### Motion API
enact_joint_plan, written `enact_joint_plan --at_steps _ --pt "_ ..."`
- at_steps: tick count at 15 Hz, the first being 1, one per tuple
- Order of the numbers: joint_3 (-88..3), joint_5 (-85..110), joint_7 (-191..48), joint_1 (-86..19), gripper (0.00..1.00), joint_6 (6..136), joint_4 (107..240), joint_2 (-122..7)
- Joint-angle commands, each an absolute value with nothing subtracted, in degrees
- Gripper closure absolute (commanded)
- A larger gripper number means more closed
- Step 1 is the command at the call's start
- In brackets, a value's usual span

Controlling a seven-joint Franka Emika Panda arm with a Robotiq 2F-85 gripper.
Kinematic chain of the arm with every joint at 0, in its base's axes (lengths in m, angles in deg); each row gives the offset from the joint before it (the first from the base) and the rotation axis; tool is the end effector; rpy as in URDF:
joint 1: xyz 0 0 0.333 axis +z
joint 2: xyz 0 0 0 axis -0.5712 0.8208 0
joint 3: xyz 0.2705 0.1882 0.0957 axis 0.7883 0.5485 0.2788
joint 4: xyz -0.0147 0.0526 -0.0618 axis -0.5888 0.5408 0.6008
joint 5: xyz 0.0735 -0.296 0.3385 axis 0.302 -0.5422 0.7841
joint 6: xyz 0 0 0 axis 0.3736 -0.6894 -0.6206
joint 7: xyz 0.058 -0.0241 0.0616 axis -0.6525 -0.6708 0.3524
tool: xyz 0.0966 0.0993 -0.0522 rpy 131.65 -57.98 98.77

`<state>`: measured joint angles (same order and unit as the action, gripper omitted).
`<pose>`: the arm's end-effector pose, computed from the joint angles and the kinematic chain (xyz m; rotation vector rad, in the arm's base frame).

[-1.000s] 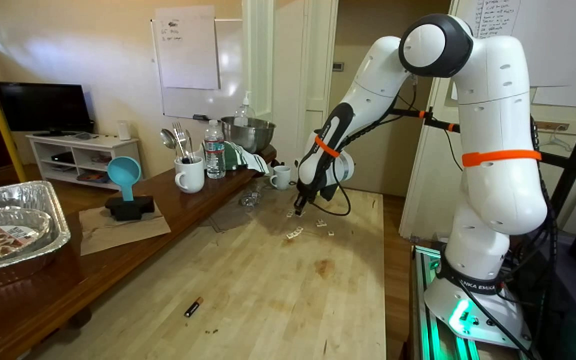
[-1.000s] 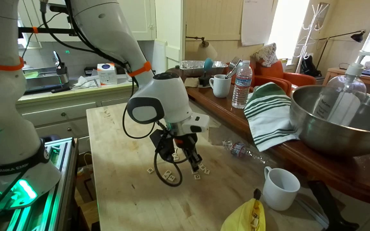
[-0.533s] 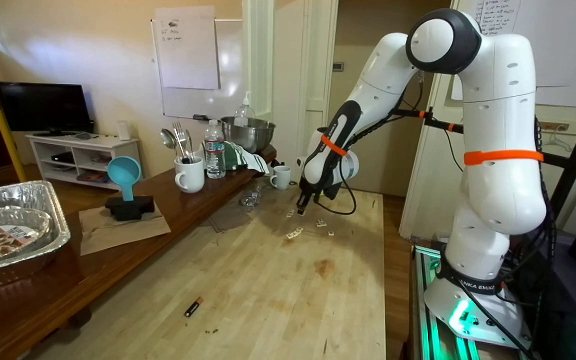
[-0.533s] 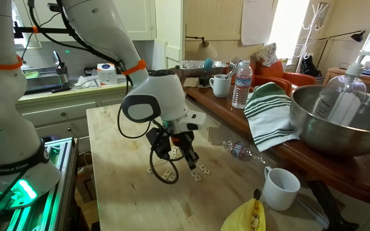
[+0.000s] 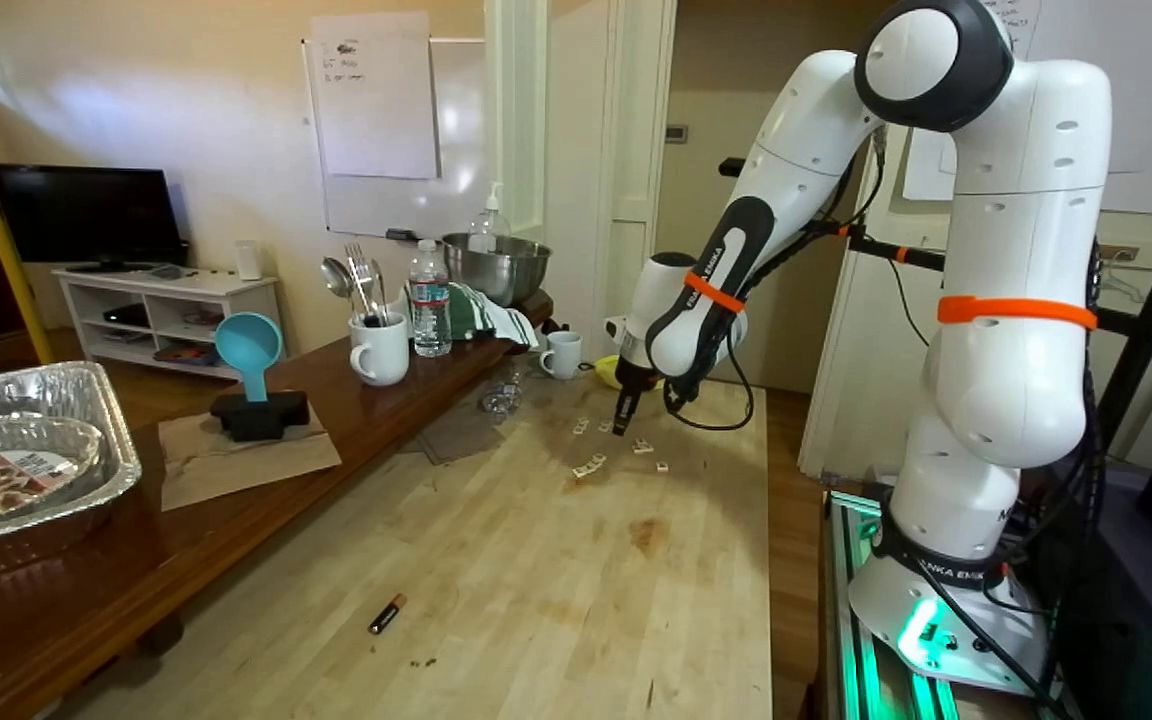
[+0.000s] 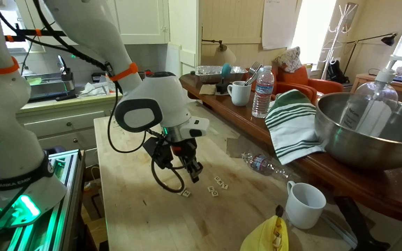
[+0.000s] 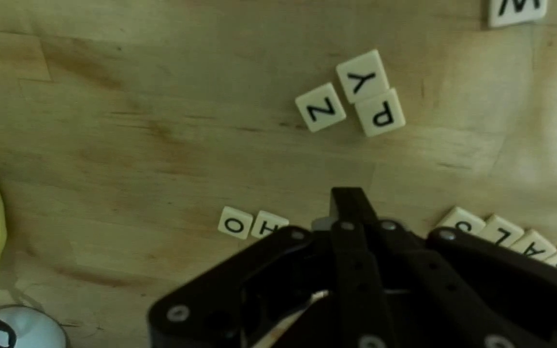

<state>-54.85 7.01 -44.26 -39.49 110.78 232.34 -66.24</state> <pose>0.4583 -0.1687 0.1559 2.9484 0.2549 0.3379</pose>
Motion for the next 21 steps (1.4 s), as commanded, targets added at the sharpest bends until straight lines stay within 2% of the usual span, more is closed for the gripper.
enact_joint_plan --at_steps 1,21 --pt "-52.7 3.5 -43.3 -42.7 1.00 108.2 235.7 -69.8" --pt "-50.8 0.4 -41.6 -45.1 1.00 108.2 235.5 -66.2"
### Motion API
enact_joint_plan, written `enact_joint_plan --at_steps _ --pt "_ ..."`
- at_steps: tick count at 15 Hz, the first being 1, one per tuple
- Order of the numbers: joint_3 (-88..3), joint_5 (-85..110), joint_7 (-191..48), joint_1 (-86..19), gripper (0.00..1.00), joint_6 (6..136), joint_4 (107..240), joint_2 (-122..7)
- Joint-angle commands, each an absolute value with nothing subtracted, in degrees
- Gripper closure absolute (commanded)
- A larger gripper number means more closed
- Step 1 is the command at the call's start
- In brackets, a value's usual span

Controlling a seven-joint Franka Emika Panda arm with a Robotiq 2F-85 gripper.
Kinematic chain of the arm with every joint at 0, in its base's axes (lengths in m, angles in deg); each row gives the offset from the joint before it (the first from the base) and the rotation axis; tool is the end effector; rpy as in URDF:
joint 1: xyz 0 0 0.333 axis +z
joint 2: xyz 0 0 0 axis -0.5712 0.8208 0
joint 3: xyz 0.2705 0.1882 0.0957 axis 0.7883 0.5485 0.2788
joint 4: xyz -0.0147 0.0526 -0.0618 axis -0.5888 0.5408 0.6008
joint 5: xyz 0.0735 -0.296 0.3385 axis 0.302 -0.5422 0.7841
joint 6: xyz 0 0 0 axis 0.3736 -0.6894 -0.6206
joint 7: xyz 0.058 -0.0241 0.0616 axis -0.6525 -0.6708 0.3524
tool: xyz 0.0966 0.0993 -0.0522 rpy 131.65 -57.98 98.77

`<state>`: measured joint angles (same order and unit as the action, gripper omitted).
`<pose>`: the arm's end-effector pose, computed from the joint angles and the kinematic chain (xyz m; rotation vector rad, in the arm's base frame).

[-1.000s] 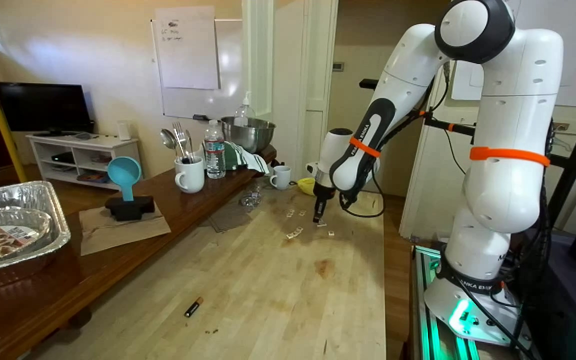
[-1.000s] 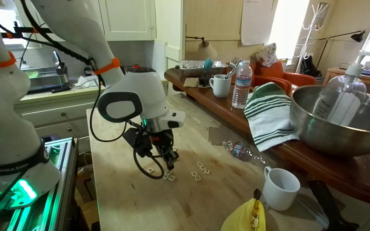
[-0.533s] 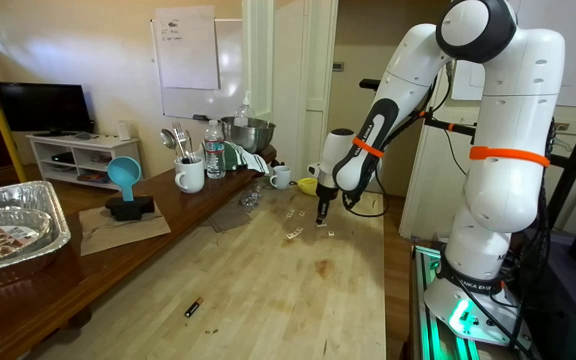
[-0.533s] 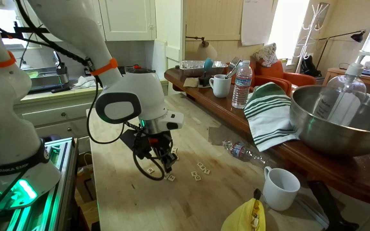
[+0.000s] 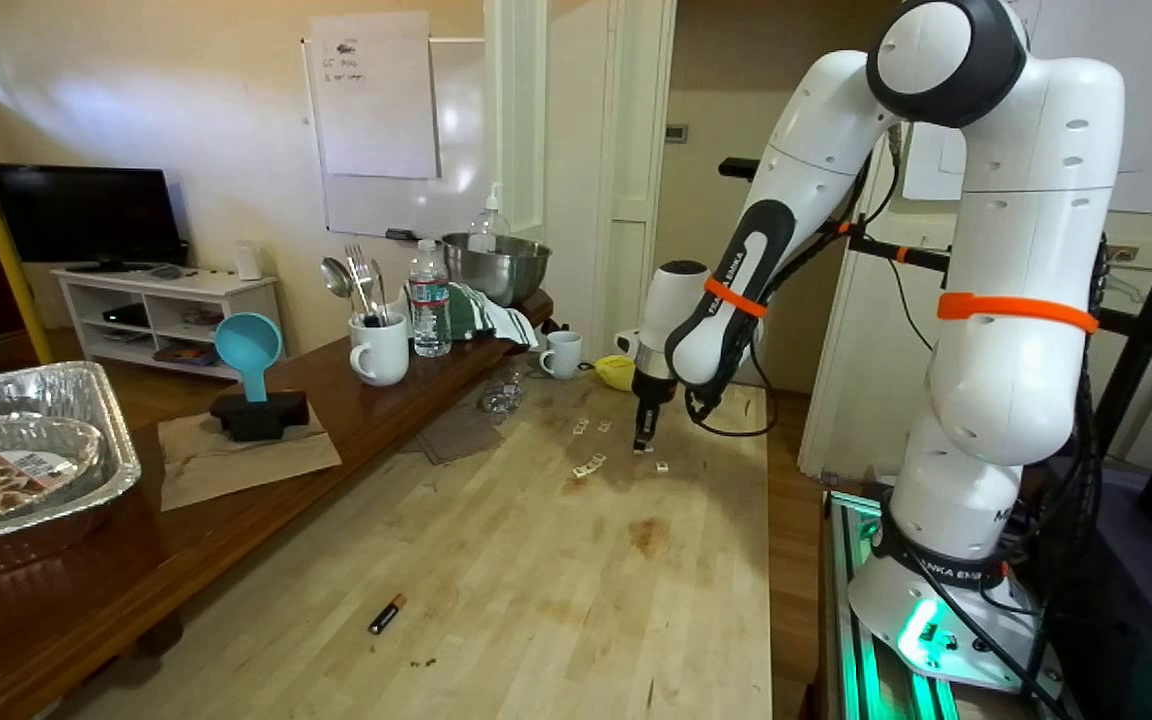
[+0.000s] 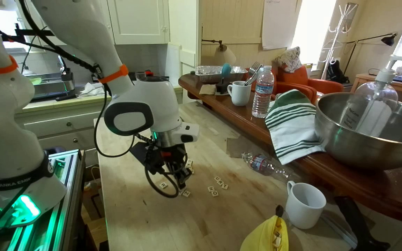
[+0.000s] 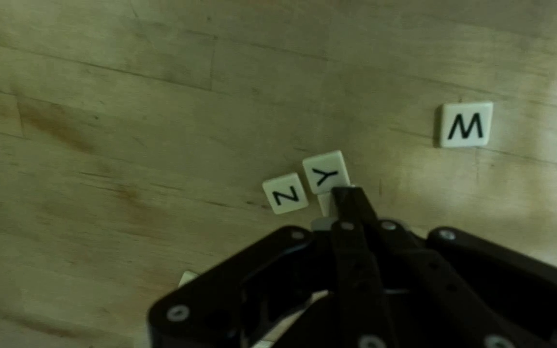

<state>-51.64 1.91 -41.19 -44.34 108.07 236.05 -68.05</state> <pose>0.4234 -0.1627 0.1408 2.9594 0.4161 0.2104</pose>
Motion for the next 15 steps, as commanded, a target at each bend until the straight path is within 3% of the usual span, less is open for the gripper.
enact_joint_plan --at_steps 1,15 --pt "-50.8 0.1 -42.0 -44.9 1.00 108.3 235.3 -66.0" --pt "-42.6 3.1 -43.8 -41.7 1.00 104.6 235.6 -65.6"
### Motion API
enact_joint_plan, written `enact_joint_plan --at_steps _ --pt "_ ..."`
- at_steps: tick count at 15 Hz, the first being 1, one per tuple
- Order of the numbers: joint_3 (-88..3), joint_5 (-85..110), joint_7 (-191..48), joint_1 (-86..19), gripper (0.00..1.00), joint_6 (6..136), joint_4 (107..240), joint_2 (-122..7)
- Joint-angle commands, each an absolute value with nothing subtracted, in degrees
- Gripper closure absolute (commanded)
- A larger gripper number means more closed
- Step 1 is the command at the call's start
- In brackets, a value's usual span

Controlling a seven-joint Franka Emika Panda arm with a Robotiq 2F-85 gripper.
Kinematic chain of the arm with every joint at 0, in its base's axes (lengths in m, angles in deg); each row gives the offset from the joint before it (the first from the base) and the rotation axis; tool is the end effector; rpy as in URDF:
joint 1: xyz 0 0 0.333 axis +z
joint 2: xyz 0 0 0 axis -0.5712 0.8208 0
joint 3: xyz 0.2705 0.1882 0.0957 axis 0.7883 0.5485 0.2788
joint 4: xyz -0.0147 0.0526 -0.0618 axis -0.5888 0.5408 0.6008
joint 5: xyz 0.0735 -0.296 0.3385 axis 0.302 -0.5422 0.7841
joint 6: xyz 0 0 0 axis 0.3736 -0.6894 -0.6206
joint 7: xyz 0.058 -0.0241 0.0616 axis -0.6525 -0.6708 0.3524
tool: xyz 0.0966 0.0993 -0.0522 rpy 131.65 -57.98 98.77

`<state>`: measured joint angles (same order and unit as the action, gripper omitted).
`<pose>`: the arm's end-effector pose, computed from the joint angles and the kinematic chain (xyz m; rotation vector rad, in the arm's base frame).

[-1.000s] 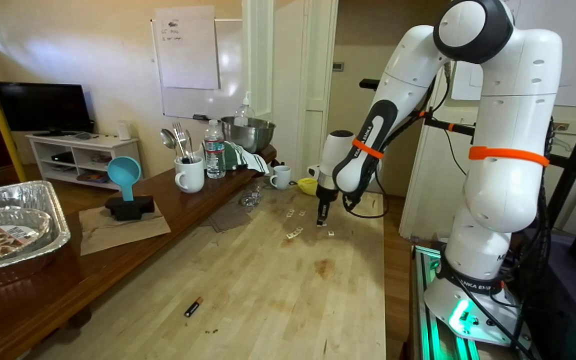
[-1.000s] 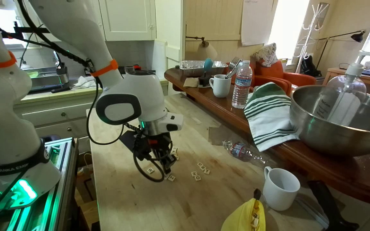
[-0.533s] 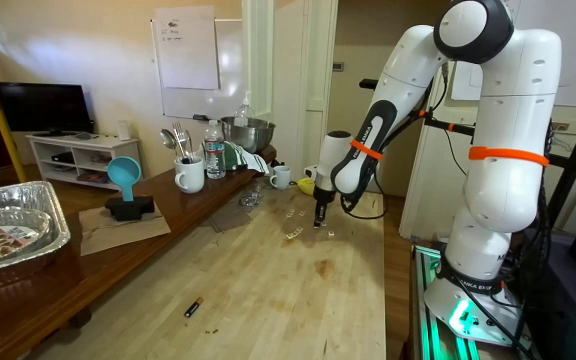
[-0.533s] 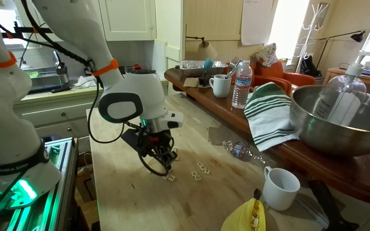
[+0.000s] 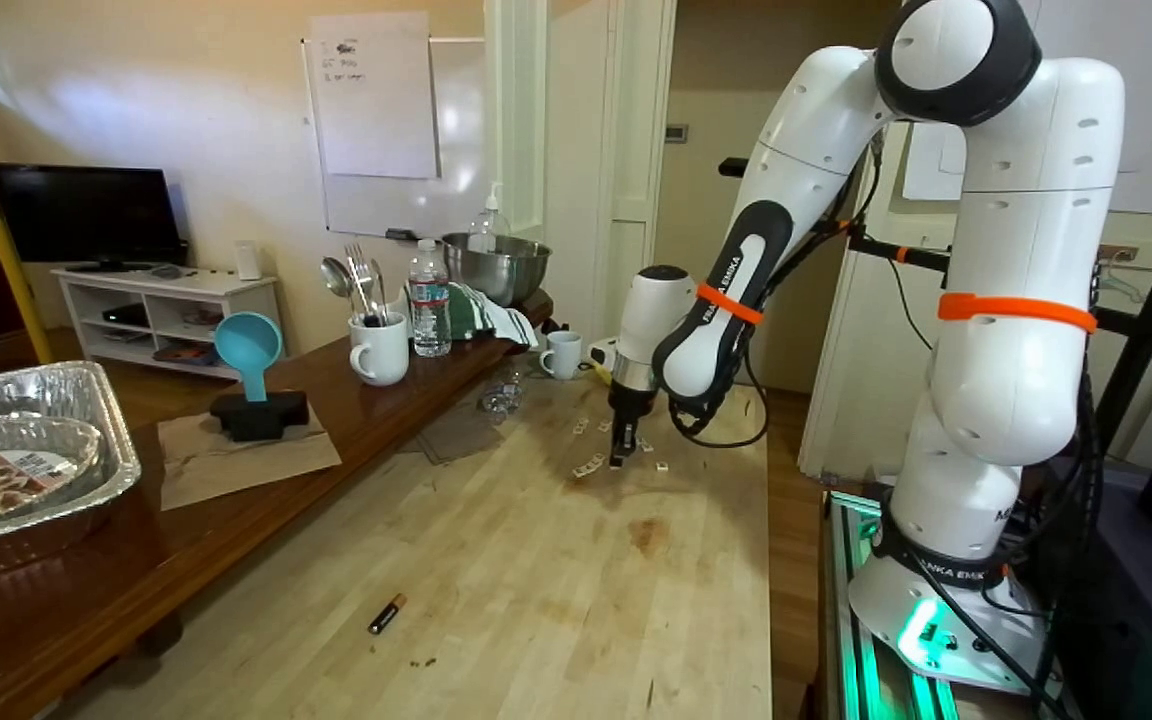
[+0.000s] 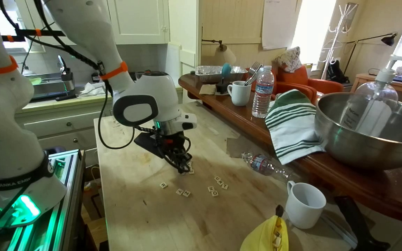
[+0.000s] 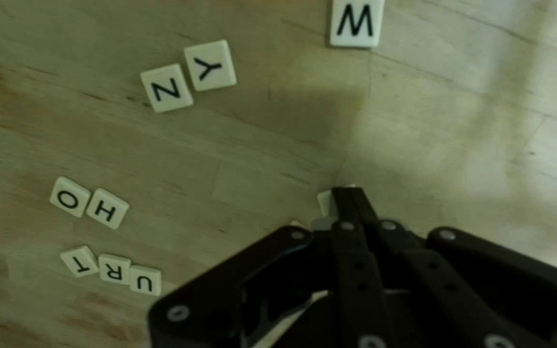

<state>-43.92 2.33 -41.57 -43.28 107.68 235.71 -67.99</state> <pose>0.4454 -0.0951 0.1408 2.9473 0.6229 0.2323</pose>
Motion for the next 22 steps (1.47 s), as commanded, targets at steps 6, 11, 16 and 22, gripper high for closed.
enact_joint_plan --at_steps 6,11,16,22 --pt "-39.8 7.2 -46.7 -39.8 1.00 98.7 234.2 -65.4" --pt "-38.6 11.2 -49.0 -38.6 1.00 96.4 232.1 -64.4" --pt "-37.9 13.9 -51.9 -38.0 1.00 97.3 230.2 -62.8" --pt "-37.4 15.2 -54.6 -37.5 1.00 97.6 228.9 -62.2"
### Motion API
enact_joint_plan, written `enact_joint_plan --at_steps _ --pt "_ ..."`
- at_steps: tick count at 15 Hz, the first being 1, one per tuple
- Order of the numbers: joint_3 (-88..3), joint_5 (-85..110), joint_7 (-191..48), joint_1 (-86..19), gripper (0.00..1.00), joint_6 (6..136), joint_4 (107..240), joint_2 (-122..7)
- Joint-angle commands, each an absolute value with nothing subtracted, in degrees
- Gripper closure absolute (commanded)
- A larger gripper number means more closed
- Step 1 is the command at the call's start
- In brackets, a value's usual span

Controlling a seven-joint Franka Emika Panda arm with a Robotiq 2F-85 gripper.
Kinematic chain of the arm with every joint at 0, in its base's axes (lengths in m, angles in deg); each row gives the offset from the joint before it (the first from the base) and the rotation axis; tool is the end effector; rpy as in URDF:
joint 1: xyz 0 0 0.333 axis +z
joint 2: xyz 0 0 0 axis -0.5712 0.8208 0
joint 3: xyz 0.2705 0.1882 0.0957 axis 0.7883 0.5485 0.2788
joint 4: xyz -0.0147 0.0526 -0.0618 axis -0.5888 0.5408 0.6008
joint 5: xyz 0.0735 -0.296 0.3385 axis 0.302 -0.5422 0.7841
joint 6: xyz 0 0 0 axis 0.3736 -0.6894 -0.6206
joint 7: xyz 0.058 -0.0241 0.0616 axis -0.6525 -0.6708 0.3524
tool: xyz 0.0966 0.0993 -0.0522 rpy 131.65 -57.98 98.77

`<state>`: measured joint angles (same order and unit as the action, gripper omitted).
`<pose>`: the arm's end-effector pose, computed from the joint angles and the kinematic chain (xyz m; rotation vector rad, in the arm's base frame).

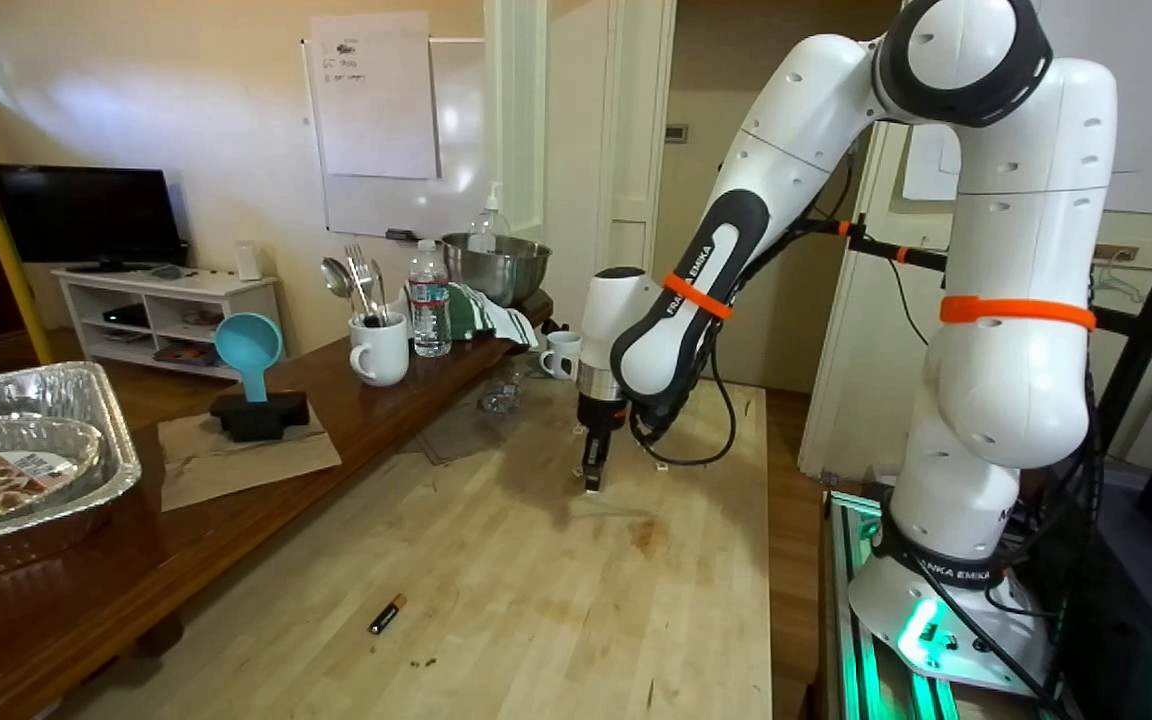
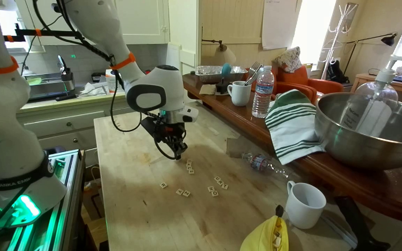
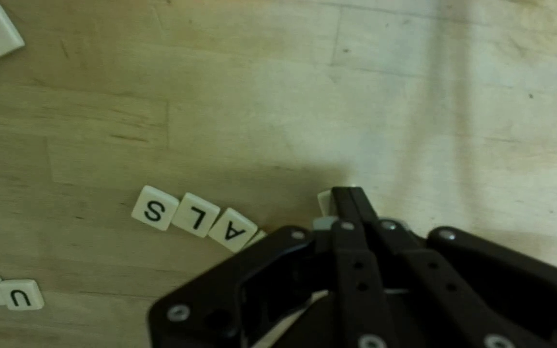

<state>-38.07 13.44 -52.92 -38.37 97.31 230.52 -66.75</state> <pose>0.4749 -0.0228 0.1432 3.1021 0.3342 0.1132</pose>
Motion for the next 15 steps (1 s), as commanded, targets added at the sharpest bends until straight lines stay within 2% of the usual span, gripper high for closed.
enact_joint_plan --at_steps 1,9,15 --pt "-37.3 15.3 -54.6 -37.5 1.00 97.5 229.1 -62.8" --pt "-36.1 22.6 -52.1 -38.7 1.00 98.0 231.1 -67.8" --pt "-38.2 19.2 -53.6 -38.5 1.00 98.7 230.7 -68.4"
